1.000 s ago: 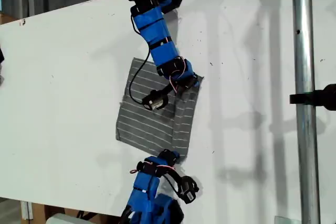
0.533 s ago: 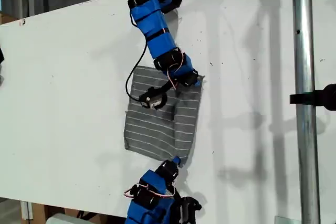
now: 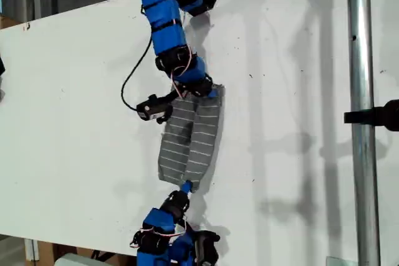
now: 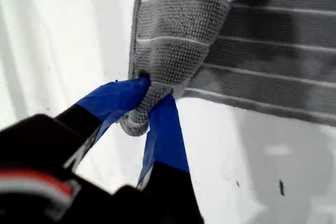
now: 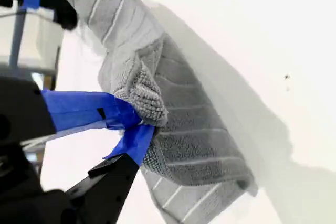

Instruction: Grasp corners of a towel and fold twice.

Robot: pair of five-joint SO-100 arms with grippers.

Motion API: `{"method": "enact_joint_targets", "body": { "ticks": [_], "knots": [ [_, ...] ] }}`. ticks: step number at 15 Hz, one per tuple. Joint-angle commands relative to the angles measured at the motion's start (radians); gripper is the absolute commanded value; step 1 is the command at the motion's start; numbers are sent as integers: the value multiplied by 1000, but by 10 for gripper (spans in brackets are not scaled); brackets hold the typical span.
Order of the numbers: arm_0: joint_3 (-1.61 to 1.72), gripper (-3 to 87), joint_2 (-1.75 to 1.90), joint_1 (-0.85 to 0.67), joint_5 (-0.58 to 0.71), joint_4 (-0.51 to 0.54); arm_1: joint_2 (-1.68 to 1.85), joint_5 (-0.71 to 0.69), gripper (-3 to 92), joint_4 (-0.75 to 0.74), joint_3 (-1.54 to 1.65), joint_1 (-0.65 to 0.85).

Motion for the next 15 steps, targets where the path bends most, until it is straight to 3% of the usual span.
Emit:
{"method": "enact_joint_targets", "body": {
  "ticks": [1,4,7,9,12,15],
  "knots": [
    [-48,-27,-51,-239,117,6,132,-83,-1,23,51,195],
    [-114,-27,-120,-423,252,-32,186,-209,-1,38,63,391],
    [-224,-27,-173,-442,333,-46,255,-308,-1,38,54,494],
    [-202,-27,-167,-405,351,-95,295,-313,-1,38,103,463],
    [-81,-27,-204,-342,295,-135,276,-195,-1,14,235,307],
    [25,-26,-275,-337,209,-184,210,-100,-1,-124,367,229]
  ]
}}
